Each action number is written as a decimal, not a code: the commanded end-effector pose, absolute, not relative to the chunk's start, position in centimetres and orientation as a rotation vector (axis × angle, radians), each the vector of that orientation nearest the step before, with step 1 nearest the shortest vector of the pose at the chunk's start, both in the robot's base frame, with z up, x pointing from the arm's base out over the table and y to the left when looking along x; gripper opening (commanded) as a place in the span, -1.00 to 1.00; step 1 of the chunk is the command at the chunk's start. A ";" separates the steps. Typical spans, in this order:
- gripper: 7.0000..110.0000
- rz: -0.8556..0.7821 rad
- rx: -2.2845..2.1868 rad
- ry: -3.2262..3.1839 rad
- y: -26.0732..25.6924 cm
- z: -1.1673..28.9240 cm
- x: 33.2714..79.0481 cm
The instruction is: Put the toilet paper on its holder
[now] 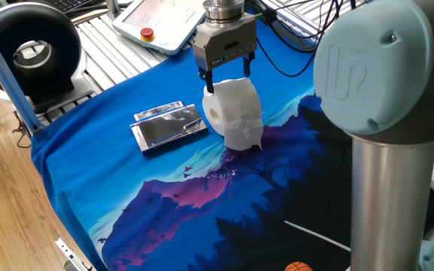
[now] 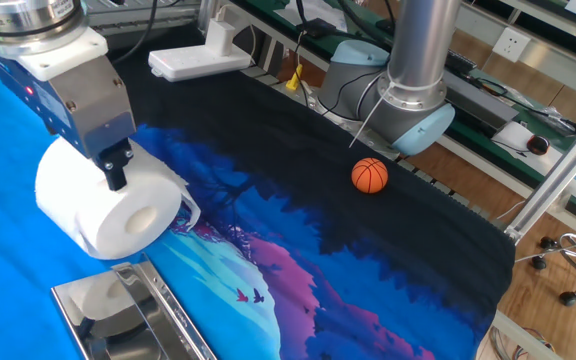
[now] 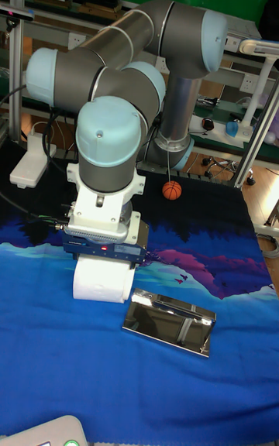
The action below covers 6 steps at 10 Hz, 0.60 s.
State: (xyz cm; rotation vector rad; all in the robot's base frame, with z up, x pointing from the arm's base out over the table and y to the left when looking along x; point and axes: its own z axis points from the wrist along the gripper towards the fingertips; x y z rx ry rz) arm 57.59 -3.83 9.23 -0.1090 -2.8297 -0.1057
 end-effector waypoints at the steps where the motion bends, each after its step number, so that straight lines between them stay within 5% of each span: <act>1: 1.00 -0.159 -0.114 -2.843 -3.0 9.5 57.9; 6: 1.00 -0.178 -0.084 -2.861 -3.5 9.3 58.4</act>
